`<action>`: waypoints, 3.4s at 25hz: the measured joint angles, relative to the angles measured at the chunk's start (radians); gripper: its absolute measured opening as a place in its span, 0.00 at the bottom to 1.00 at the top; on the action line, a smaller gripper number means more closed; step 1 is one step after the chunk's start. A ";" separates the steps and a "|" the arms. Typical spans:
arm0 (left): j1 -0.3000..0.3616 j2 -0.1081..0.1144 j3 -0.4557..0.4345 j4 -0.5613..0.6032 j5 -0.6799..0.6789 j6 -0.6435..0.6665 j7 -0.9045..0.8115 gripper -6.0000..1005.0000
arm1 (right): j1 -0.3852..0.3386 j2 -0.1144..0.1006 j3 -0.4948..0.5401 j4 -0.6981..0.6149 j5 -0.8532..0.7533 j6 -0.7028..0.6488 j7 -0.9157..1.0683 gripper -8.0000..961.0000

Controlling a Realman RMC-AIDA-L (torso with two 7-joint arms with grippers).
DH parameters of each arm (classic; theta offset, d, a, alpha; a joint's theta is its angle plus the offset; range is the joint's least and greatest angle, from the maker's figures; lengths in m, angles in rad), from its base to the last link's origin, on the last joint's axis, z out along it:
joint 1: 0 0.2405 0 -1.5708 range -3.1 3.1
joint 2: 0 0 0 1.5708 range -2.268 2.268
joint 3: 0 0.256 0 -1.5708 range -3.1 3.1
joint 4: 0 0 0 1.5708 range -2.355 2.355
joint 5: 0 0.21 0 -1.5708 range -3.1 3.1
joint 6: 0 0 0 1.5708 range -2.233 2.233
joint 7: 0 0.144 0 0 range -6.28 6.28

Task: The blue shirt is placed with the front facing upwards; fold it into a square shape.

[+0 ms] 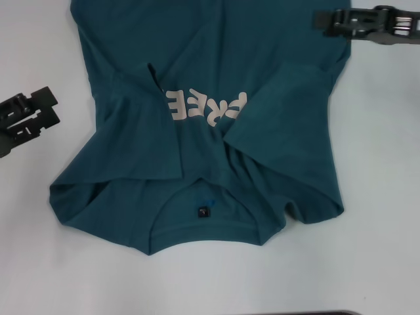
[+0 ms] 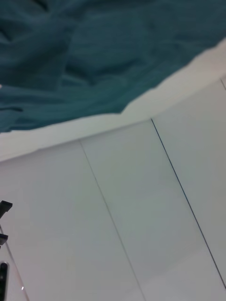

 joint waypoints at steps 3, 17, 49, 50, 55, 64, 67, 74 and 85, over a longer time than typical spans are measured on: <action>0.003 0.003 -0.012 0.023 0.002 0.003 -0.020 0.78 | -0.028 -0.016 -0.003 0.013 0.016 -0.018 0.002 0.86; 0.073 0.062 0.009 0.041 0.109 0.070 -0.109 0.78 | -0.046 -0.077 -0.002 0.104 -0.055 -0.107 0.054 0.84; 0.103 -0.013 0.011 0.052 0.336 -0.085 -0.275 0.64 | -0.046 -0.098 0.024 0.103 -0.069 -0.093 0.115 0.84; 0.103 -0.015 0.011 0.053 0.337 -0.095 -0.278 0.64 | -0.046 -0.098 0.025 0.103 -0.069 -0.093 0.115 0.84; 0.099 -0.029 0.005 0.054 0.337 -0.146 -0.298 0.64 | -0.046 -0.098 0.035 0.103 -0.068 -0.093 0.117 0.84; 0.073 -0.042 0.003 0.054 0.333 -0.170 -0.308 0.64 | -0.048 -0.098 0.044 0.103 -0.068 -0.093 0.119 0.84; 0.069 -0.043 0.002 0.054 0.333 -0.177 -0.313 0.64 | -0.048 -0.098 0.044 0.103 -0.068 -0.093 0.119 0.84; 0.065 -0.044 -0.007 0.054 0.325 -0.194 -0.322 0.64 | -0.048 -0.098 0.045 0.103 -0.066 -0.094 0.126 0.84; 0.054 -0.057 -0.040 0.053 0.315 -0.203 -0.312 0.64 | -0.049 -0.098 0.063 0.103 -0.067 -0.101 0.127 0.84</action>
